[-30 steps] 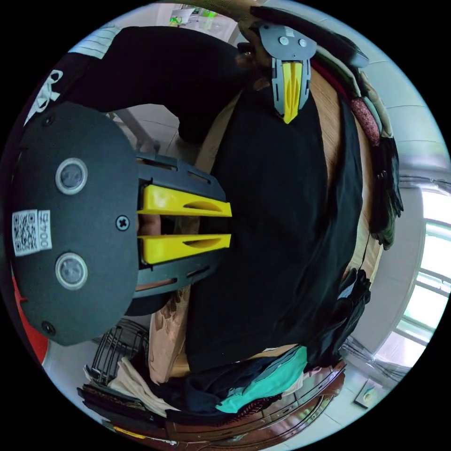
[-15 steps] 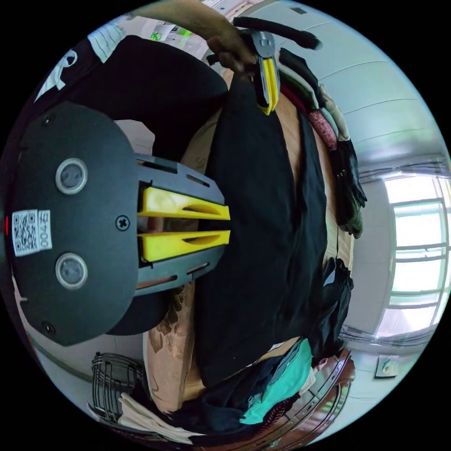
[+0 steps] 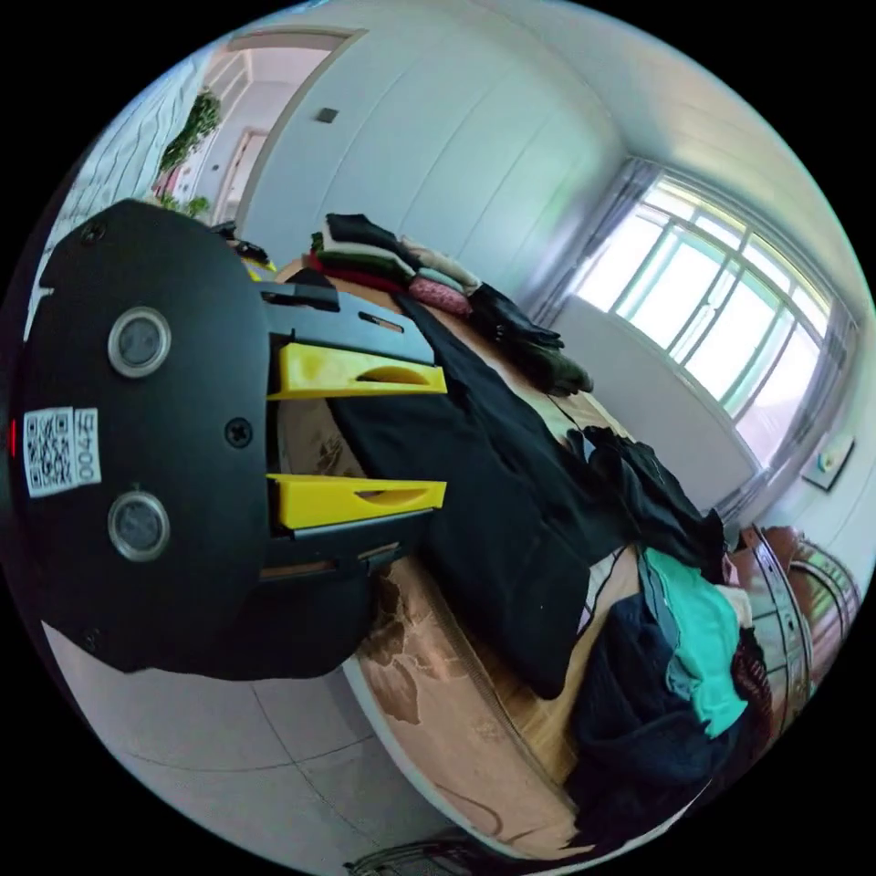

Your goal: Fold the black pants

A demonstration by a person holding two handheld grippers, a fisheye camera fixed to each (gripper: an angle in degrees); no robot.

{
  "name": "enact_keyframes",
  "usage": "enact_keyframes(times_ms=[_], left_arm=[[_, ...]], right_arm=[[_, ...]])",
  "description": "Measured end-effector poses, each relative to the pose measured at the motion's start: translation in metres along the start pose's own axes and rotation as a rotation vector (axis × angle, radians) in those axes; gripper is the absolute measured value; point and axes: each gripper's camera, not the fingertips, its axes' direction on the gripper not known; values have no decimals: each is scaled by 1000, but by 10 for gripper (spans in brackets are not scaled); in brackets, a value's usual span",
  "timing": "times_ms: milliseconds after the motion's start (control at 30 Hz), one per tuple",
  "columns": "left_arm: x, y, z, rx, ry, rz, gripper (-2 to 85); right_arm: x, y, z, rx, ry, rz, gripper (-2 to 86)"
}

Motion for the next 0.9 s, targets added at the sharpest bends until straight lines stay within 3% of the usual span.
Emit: enact_keyframes(times_ms=[167,267,367,567,900], left_arm=[[5,-58,-12,33,177,-141,125],[11,-89,-7,20,174,-197,125],[28,-109,-7,7,176,-203,124],[71,-128,-18,-12,220,-203,120],[152,-141,-40,-25,240,-169,114]], right_arm=[[61,-25,-86,96,34,142,128],[94,-33,-118,59,94,208,120],[141,-36,-141,30,24,359,113],[204,-47,-162,-91,-96,491,105],[258,-95,-181,-103,-142,566,106]])
